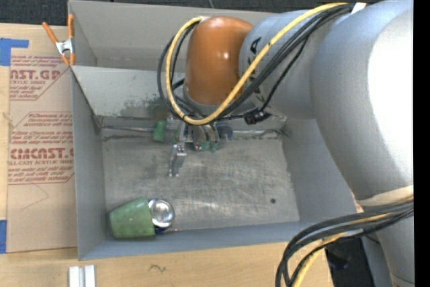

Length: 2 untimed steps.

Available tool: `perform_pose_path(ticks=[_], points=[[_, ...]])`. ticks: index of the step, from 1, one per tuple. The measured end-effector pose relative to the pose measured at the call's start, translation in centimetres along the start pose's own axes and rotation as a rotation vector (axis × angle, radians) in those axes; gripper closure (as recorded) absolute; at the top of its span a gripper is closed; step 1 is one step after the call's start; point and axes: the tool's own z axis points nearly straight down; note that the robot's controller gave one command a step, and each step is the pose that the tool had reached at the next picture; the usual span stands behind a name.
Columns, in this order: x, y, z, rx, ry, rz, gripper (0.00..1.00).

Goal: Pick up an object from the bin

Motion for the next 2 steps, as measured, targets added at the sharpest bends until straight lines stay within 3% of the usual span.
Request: perform_pose_path(ticks=[1, 2], points=[[-0.1, -2.5, 2.6, 0.005, 0.017, -0.096, 0.0], [0.9, -2.7, 6.6, 0.002, 0.04, 0.11, 0.0]])
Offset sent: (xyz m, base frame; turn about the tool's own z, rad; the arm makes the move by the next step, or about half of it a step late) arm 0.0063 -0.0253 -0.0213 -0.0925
